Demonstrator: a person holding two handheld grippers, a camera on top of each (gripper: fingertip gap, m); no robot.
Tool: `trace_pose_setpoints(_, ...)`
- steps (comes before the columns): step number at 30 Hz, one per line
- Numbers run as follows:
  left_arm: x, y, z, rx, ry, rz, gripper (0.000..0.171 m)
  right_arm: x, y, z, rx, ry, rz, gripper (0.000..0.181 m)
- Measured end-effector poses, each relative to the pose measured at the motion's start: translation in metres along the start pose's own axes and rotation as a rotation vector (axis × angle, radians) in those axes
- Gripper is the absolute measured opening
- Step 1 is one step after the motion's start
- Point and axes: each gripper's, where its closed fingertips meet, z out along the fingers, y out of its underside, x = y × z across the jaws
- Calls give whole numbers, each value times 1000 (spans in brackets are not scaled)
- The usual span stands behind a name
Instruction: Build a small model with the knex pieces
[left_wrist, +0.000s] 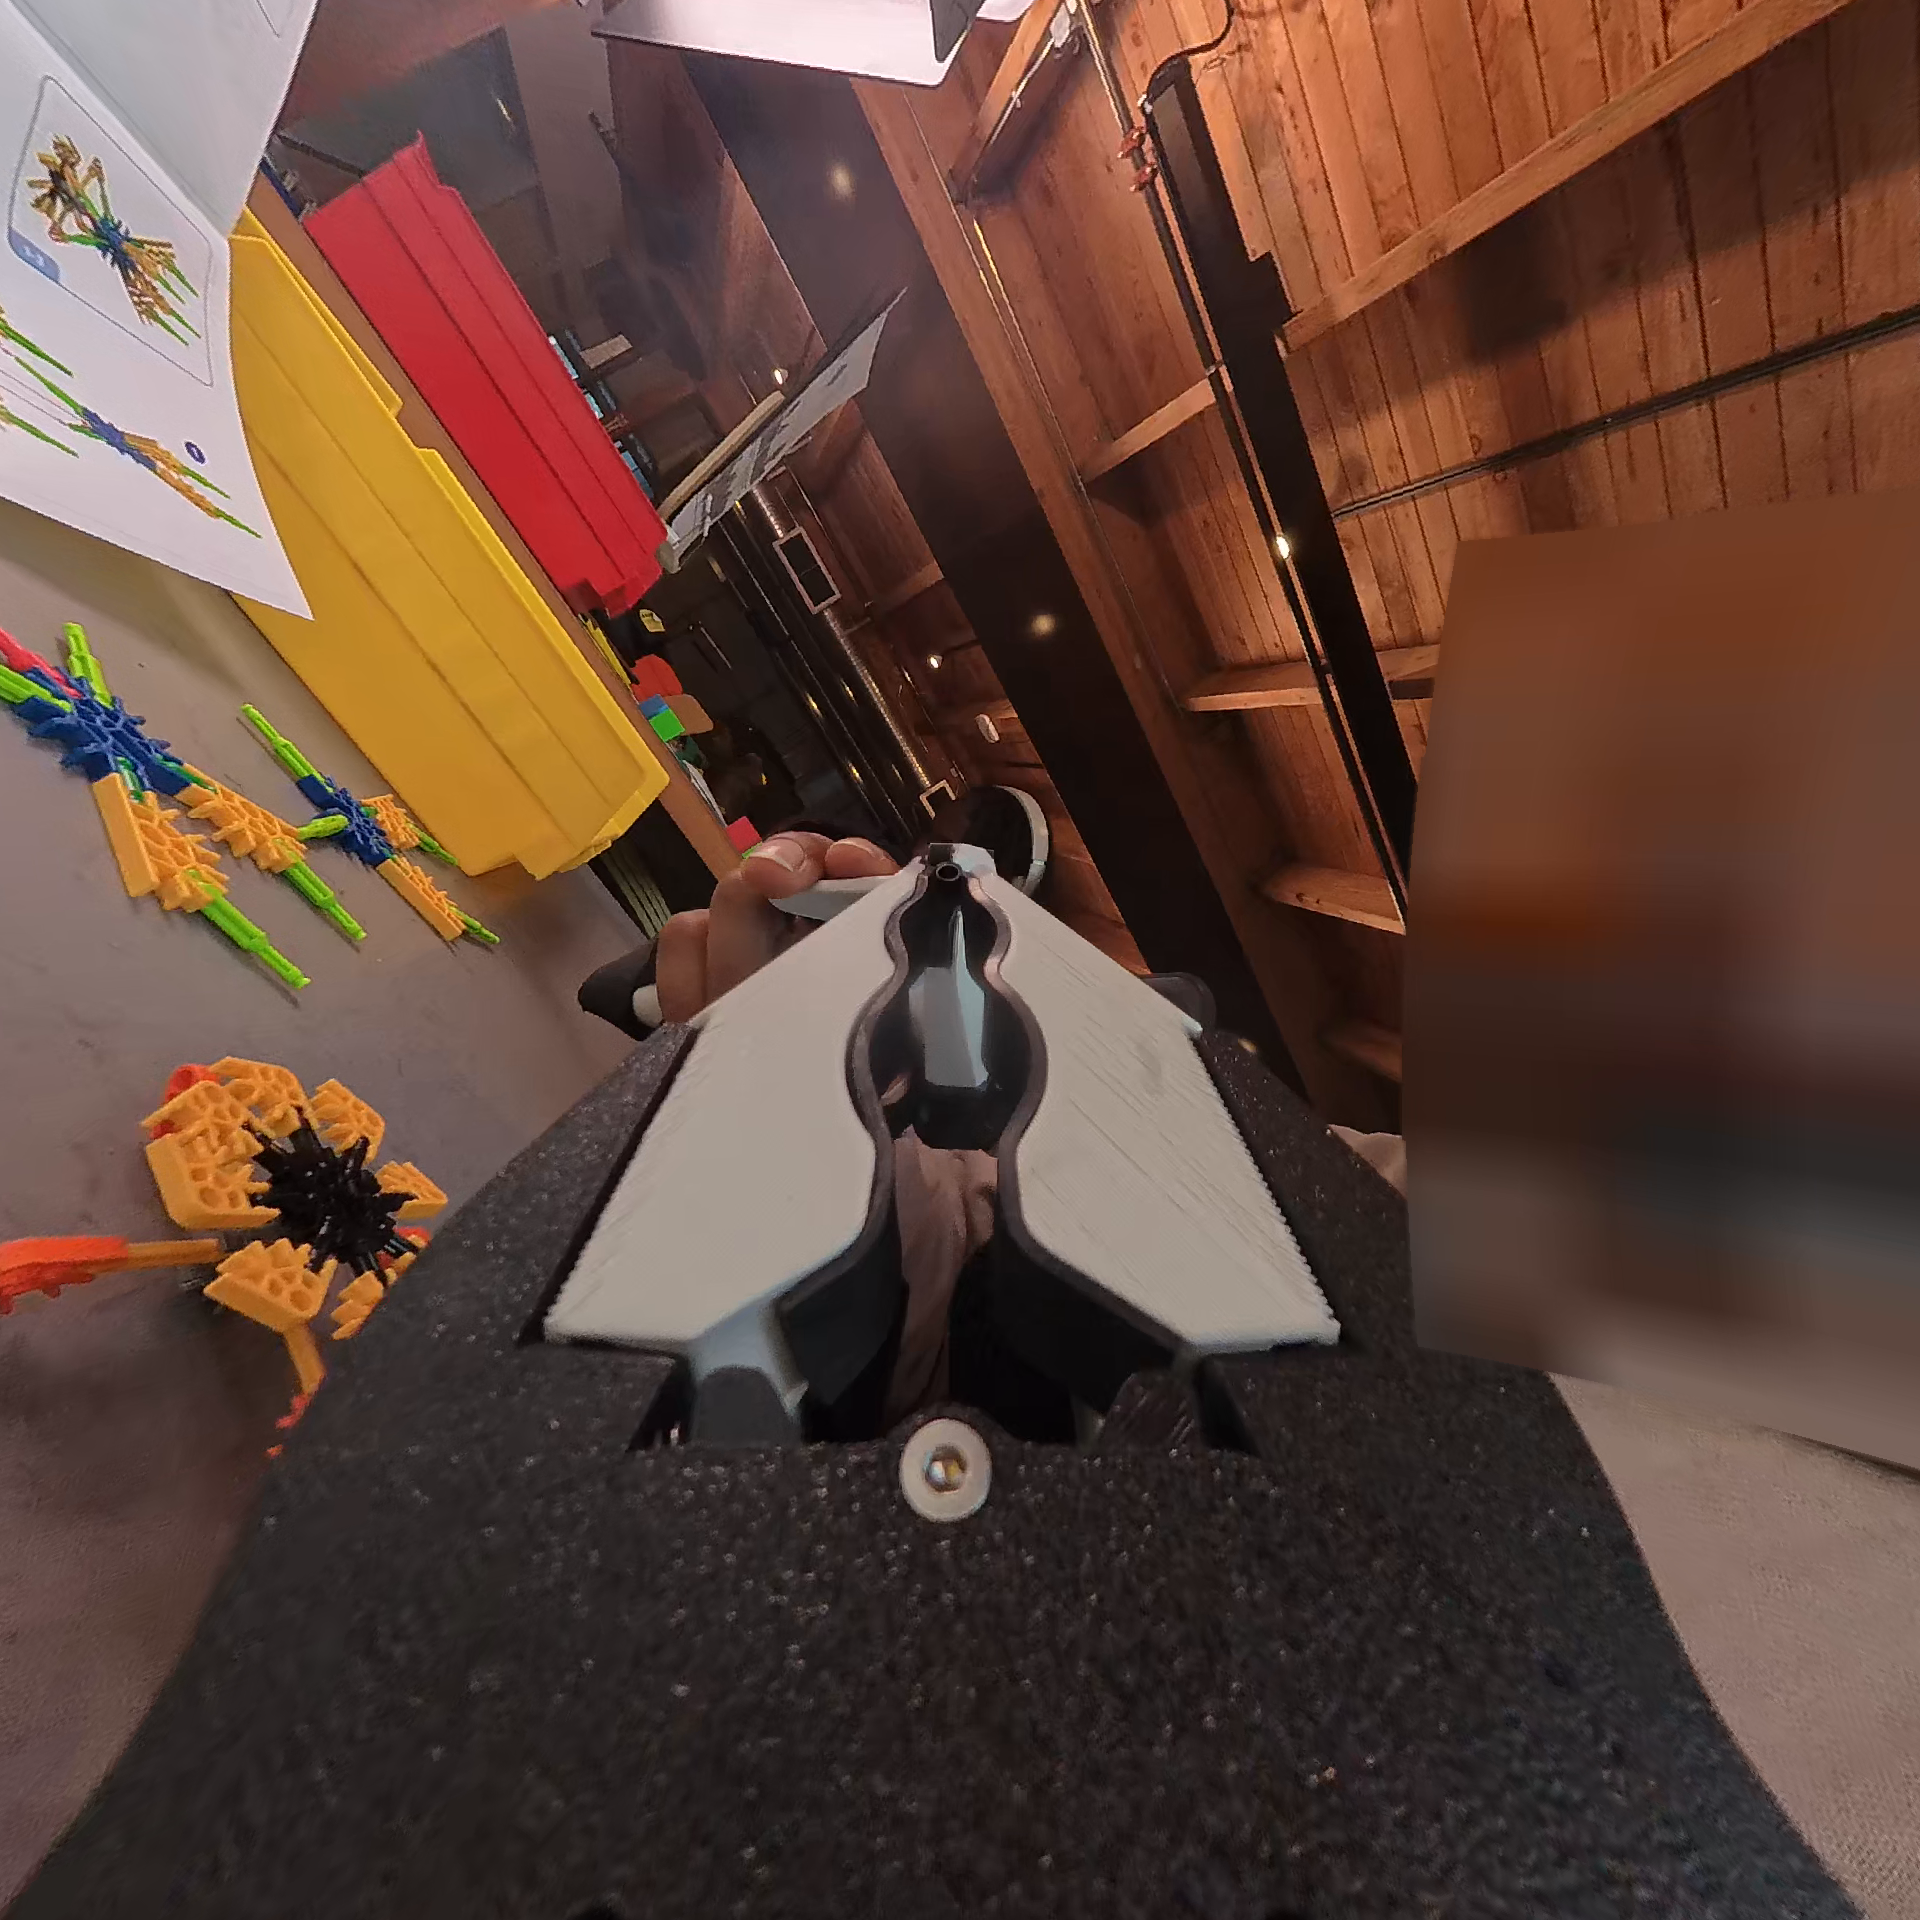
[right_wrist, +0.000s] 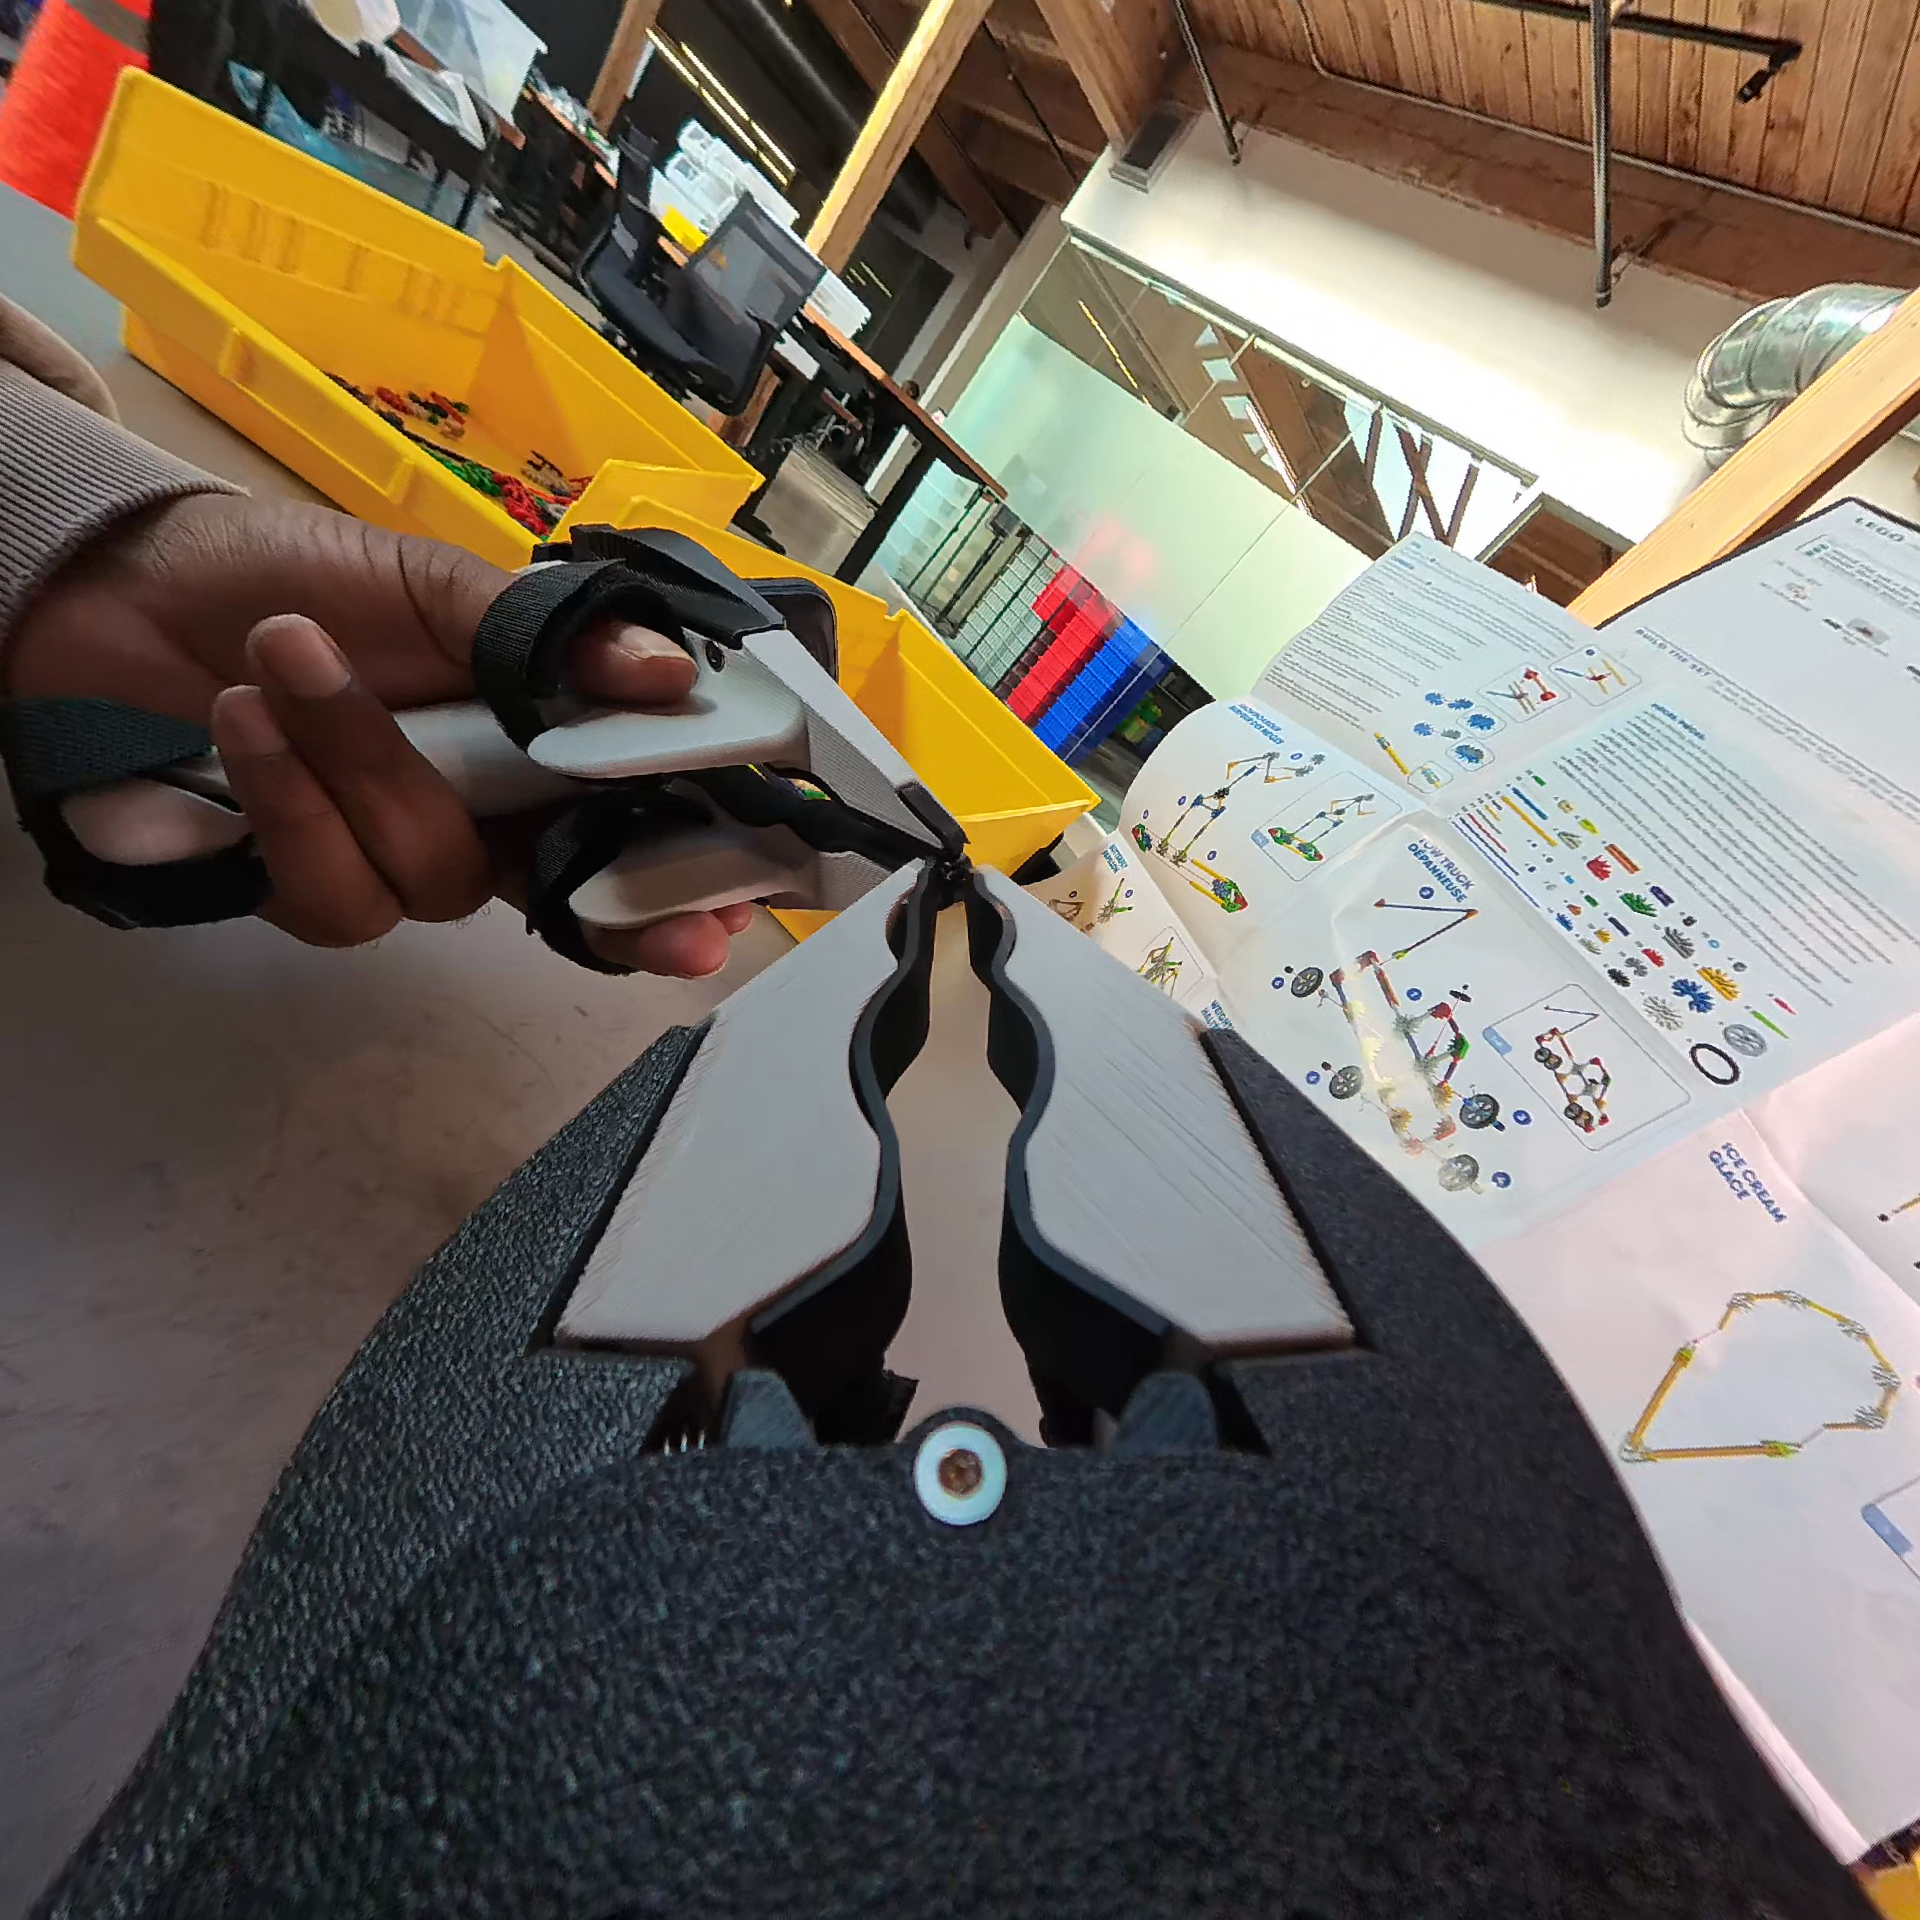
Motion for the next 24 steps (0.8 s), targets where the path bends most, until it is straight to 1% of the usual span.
trace_pose_setpoints(4, 0, 1, 0, -18, -7, 16, 5, -1, -1, -2, 12, -40, 41, 2)
trace_pose_setpoints(8, -1, -1, -4, -32, -44, 70, 4, -3, -1, -5, 27, -102, 125, 2)
trace_pose_setpoints(11, 0, 0, -4, -53, -63, 115, 5, -5, 0, -5, 26, -122, 141, 2)
trace_pose_setpoints(15, -2, 5, -3, -90, -82, 137, 6, -9, 1, -4, 22, -137, 142, 2)
trace_pose_setpoints(20, -3, 8, -3, -108, -92, 140, 5, -9, 2, -4, 18, -140, 146, 2)
trace_pose_setpoints(24, -3, 7, -2, -82, -72, 90, 5, -8, 2, -4, 20, -123, 134, 3)
